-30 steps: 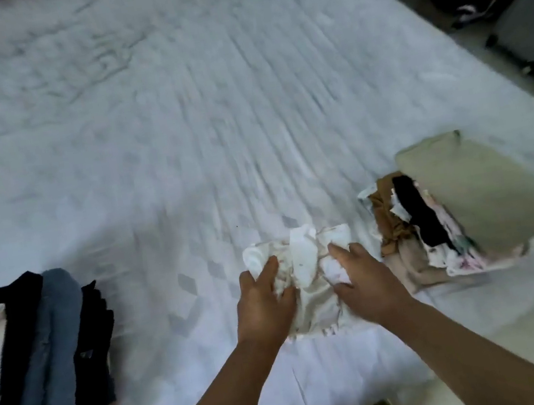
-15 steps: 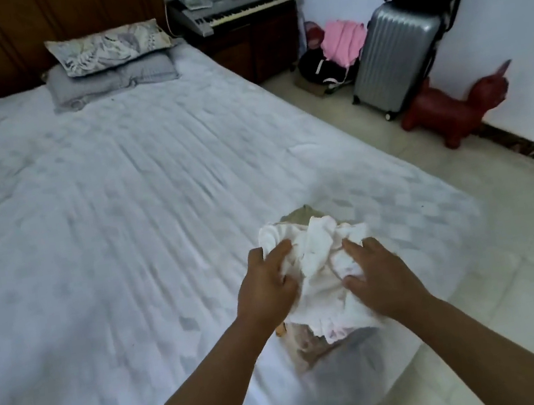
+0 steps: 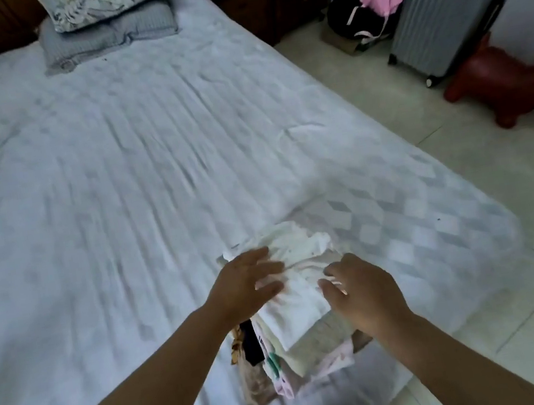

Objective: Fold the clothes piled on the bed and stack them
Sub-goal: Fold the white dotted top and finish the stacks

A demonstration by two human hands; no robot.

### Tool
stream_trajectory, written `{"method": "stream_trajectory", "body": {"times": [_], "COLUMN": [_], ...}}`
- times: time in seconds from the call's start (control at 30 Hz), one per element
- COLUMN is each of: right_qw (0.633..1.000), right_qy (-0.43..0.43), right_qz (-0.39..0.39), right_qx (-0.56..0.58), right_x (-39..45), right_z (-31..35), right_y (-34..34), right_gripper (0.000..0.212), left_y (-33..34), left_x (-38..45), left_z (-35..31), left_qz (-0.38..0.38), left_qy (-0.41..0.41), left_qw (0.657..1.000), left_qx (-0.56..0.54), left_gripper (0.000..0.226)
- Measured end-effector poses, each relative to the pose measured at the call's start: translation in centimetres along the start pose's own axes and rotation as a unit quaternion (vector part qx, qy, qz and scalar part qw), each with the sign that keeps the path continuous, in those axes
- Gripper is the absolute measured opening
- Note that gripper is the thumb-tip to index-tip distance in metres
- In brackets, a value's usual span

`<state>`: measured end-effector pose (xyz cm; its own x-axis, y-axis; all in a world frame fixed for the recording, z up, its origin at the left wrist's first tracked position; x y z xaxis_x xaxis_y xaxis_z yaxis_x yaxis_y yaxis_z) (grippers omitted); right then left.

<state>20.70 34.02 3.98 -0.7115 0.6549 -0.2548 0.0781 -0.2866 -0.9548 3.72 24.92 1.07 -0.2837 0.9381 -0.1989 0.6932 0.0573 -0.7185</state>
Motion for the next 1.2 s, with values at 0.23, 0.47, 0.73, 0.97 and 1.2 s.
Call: {"method": "stream_trajectory", "body": {"times": [0.23, 0.47, 0.73, 0.97, 1.2], "right_qw": [0.986, 0.998, 0.949, 0.933, 0.929], "right_qy": [-0.122, -0.035, 0.004, 0.009, 0.050], "right_qz": [0.111, 0.014, 0.072, 0.109, 0.122], "right_qx": [-0.006, 0.059, 0.307, 0.343, 0.346], "right_x": [3.4, 4.7, 6.4, 6.9, 6.6], "right_z": [0.3, -0.4, -0.8, -1.7, -1.3], "right_y": [6.2, 4.3, 9.3, 13.0, 12.4], "right_gripper": [0.056, 0.043, 0.105, 0.114, 0.125], "left_y": [5.0, 4.2, 7.6, 9.9, 9.6], "left_x": [-1.5, -3.4, -4.8, -4.3, -3.7], "left_z": [2.3, 2.9, 5.2, 7.2, 6.1], "left_qz": [0.007, -0.188, -0.163, -0.119, -0.138], "left_qy": [-0.029, -0.068, -0.305, -0.276, -0.291], "left_qw": [1.000, 0.973, 0.886, 0.898, 0.907], "left_qx": [-0.004, -0.115, -0.309, -0.321, -0.273], "left_gripper": [0.054, 0.039, 0.105, 0.122, 0.128]}}
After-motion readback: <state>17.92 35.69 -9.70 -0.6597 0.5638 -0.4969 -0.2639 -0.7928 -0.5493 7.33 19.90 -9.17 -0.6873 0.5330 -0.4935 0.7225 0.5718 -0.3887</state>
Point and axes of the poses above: each hand's wrist, its own x-axis towards the middle knuckle, its own y-axis out of the palm, z = x × y, the point moved 5 cm from there along x, towards the middle knuckle, and after that the axes turned 12 degrees about -x, right-handed, at the moved point
